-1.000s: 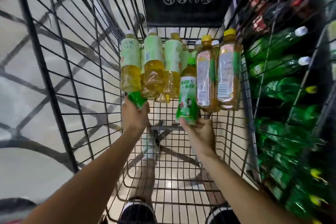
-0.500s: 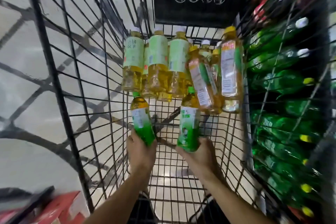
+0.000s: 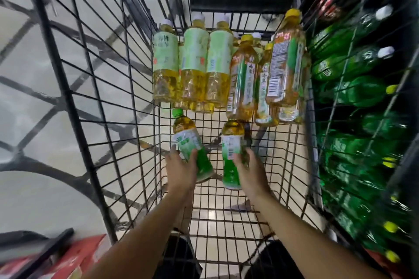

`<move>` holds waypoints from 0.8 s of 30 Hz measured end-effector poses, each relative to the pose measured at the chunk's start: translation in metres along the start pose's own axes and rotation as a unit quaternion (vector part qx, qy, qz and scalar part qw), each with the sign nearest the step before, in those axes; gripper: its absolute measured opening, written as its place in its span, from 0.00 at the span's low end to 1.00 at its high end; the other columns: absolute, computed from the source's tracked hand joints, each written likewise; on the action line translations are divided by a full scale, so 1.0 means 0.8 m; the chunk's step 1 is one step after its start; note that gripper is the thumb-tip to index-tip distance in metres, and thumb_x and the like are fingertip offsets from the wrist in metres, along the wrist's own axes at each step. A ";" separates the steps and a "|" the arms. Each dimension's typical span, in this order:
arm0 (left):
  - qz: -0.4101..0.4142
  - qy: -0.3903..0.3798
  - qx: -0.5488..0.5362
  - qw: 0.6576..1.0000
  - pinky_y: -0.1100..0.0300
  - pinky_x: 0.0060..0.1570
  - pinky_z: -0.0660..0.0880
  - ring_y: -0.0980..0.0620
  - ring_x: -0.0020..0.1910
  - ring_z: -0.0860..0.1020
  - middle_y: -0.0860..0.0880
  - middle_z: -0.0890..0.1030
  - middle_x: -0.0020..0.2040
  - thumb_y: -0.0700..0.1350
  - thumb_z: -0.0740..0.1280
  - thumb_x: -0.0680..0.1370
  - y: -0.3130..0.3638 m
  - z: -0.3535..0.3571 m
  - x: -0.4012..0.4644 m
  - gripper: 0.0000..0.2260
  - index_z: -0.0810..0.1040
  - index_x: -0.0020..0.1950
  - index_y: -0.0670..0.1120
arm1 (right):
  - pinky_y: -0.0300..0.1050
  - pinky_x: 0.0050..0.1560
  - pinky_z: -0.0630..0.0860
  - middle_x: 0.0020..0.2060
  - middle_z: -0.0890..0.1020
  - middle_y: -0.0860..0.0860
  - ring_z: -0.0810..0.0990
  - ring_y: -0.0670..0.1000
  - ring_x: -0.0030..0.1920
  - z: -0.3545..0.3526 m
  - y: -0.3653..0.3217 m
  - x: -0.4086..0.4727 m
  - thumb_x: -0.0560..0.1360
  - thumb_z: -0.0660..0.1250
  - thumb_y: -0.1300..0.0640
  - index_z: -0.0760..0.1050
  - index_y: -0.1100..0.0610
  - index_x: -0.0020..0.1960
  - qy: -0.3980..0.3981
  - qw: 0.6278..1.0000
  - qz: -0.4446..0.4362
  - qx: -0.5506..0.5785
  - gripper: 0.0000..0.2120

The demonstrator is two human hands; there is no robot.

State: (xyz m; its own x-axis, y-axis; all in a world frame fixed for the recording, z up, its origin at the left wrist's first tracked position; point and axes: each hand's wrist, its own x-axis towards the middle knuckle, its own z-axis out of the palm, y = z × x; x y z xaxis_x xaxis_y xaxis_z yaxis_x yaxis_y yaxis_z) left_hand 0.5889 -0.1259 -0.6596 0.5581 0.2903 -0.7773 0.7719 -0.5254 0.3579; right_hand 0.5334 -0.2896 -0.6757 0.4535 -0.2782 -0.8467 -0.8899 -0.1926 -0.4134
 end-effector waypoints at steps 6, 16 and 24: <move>-0.039 -0.027 -0.070 0.996 0.56 0.47 0.81 0.44 0.55 0.82 0.43 0.81 0.58 0.44 0.71 0.79 0.014 0.011 0.011 0.13 0.70 0.59 0.46 | 0.54 0.61 0.77 0.65 0.77 0.54 0.78 0.55 0.64 0.008 -0.013 0.031 0.74 0.74 0.44 0.70 0.52 0.71 0.025 0.999 0.016 0.015 0.30; -0.081 -0.076 -0.169 0.979 0.75 0.30 0.74 0.59 0.45 0.77 0.50 0.78 0.49 0.41 0.68 0.81 0.006 0.000 0.006 0.11 0.73 0.62 0.41 | 0.35 0.42 0.70 0.57 0.79 0.47 0.78 0.48 0.55 0.015 -0.010 0.010 0.73 0.77 0.56 0.72 0.49 0.64 0.009 0.994 0.019 0.106 0.23; -0.094 -0.055 -0.165 0.980 0.71 0.29 0.76 0.57 0.44 0.79 0.48 0.80 0.52 0.42 0.74 0.78 0.006 -0.003 0.018 0.20 0.69 0.65 0.41 | 0.50 0.60 0.77 0.61 0.78 0.49 0.77 0.51 0.60 0.017 -0.017 0.023 0.72 0.78 0.51 0.72 0.53 0.69 0.005 0.998 -0.044 -0.038 0.29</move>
State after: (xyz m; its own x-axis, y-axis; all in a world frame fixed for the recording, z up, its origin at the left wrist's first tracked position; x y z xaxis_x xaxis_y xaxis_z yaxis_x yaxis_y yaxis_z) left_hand 0.6016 -0.1220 -0.6677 0.3734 0.2598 -0.8906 0.9249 -0.1785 0.3357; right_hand 0.5530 -0.2794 -0.6901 0.5300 -0.2670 -0.8048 -0.8410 -0.2871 -0.4586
